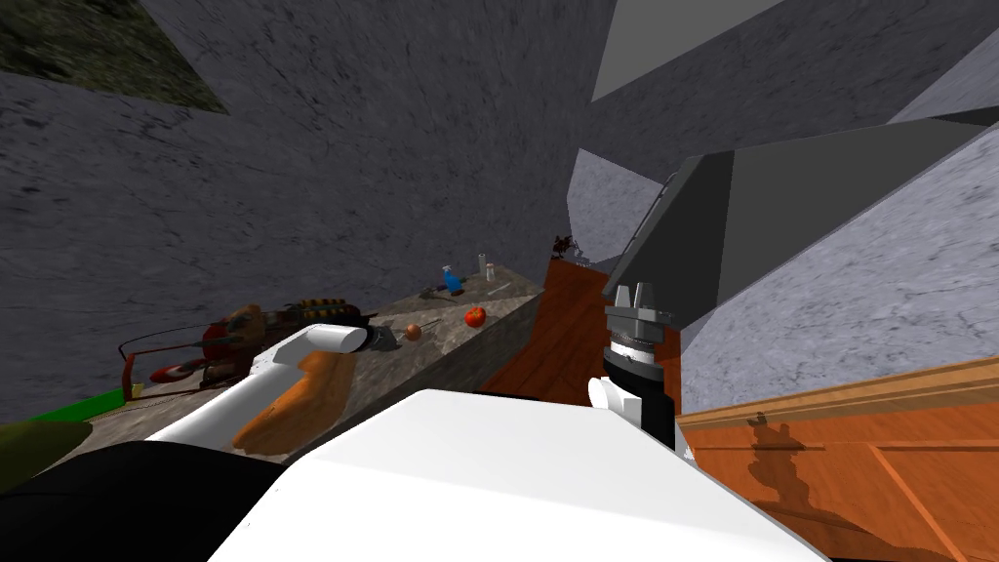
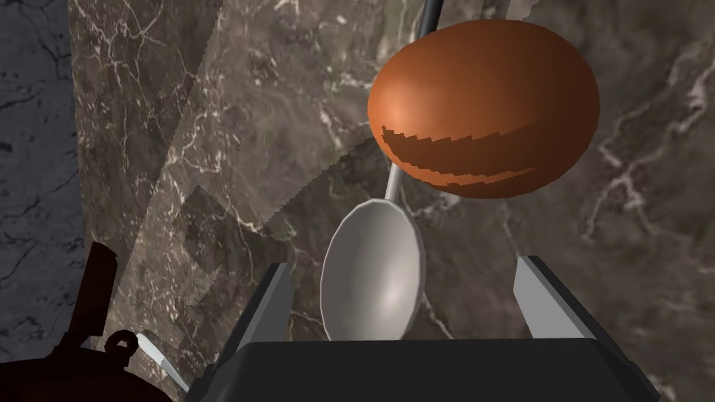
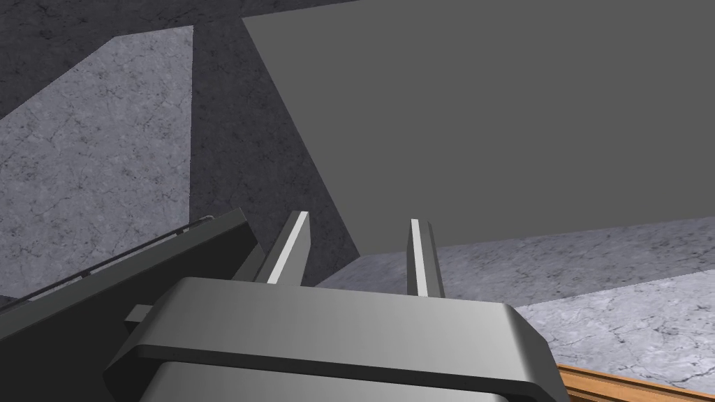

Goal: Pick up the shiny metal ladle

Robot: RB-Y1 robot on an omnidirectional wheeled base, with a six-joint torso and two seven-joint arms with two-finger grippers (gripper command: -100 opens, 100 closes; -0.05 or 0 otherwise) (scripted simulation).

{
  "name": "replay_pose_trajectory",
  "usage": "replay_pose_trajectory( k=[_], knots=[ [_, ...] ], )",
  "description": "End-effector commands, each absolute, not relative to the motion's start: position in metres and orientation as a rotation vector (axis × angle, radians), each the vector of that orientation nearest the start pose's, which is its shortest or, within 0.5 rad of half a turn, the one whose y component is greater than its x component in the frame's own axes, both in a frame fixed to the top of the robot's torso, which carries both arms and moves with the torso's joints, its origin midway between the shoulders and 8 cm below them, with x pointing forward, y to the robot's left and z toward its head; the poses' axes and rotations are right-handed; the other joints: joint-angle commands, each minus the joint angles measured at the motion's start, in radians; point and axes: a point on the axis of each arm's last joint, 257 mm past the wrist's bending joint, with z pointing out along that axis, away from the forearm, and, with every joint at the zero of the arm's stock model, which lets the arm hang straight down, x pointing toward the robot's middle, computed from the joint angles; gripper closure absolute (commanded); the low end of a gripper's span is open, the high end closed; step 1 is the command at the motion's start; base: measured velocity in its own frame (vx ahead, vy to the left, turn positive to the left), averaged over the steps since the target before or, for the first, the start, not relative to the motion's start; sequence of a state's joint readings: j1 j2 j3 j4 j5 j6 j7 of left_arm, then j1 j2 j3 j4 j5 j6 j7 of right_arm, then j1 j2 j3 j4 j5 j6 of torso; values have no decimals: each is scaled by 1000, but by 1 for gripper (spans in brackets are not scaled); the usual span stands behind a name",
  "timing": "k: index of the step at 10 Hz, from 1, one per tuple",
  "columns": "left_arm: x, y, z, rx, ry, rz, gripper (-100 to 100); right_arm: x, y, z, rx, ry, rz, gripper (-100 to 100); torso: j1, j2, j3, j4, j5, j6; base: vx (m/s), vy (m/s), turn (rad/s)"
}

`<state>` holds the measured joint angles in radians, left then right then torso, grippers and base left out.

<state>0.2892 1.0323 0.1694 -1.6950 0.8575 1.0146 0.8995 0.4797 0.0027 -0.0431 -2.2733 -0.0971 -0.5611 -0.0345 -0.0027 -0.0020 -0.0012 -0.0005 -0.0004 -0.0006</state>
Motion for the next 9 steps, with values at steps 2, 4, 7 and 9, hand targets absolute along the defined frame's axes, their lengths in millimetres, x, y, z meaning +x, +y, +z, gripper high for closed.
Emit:
replay_pose_trajectory(
  k=[2, 4, 7, 9],
  knots=[
    [338, 558, -311, -2593, 878, -538, 0, 331, -302, 40, 665, 484, 1373, 0, 1, 1, 1, 0, 0, 0, 7, -5, -6],
    [335, 562, -326, -2596, 867, -537, -100, 331, -302, 40, 665, 484, 1373, 0, 2, 1, 1, 0, 1, 0, 26, 10, -43],
    [334, 563, -328, -2596, 865, -537, 100, 331, -302, 40, 665, 484, 1373, 0, 2, 2, 1, 0, 0, 0, 12, 6, -10],
    [333, 563, -329, -2598, 865, -537, 100, 331, -302, 40, 665, 484, 1373, 0, 3, 2, 1, 1, 0, 0, 0, 0, 0]
  ],
)
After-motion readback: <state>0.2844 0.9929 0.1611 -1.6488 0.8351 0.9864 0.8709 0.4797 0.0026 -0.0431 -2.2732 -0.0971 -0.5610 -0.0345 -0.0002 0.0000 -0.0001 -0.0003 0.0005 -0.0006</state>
